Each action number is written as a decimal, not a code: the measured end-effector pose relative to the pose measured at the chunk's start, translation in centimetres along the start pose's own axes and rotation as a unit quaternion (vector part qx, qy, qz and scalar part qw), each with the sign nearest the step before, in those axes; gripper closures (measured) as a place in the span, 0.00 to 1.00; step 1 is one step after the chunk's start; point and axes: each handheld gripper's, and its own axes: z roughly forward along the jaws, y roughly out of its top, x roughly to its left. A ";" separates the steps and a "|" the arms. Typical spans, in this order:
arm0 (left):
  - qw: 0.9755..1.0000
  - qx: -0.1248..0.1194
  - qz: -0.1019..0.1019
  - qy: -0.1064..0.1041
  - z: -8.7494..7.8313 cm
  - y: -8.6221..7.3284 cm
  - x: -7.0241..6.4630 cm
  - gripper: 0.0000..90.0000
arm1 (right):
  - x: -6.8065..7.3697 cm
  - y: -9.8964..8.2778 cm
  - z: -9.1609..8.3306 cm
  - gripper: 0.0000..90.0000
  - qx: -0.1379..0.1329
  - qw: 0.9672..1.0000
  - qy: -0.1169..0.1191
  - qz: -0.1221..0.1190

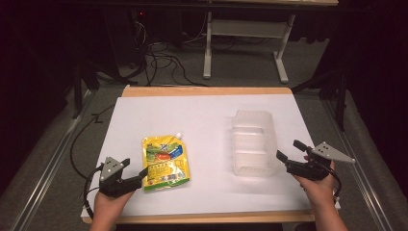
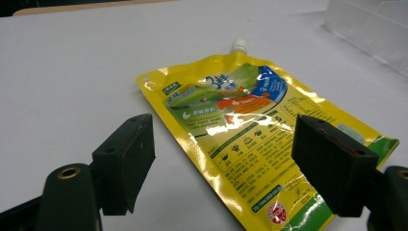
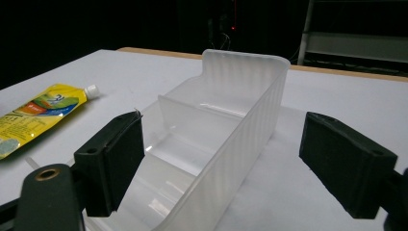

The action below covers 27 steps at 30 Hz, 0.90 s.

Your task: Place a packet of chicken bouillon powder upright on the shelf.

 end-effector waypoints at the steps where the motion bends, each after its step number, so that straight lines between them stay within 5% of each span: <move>1: 1.000 0.001 -0.004 0.000 -0.1 -0.1 0.2 0.26 | 0.1 0.0 0.1 0.18 0.001 1.000 0.001 -0.001; 12: 0.999 0.000 -0.039 -0.017 -0.5 -0.2 1.3 0.29 | 1.0 0.1 0.6 0.21 0.009 1.000 0.010 -0.013; 27: 0.999 0.007 -0.031 -0.014 0.0 -0.4 1.0 0.31 | 1.0 0.2 0.5 0.23 0.009 1.000 0.011 -0.027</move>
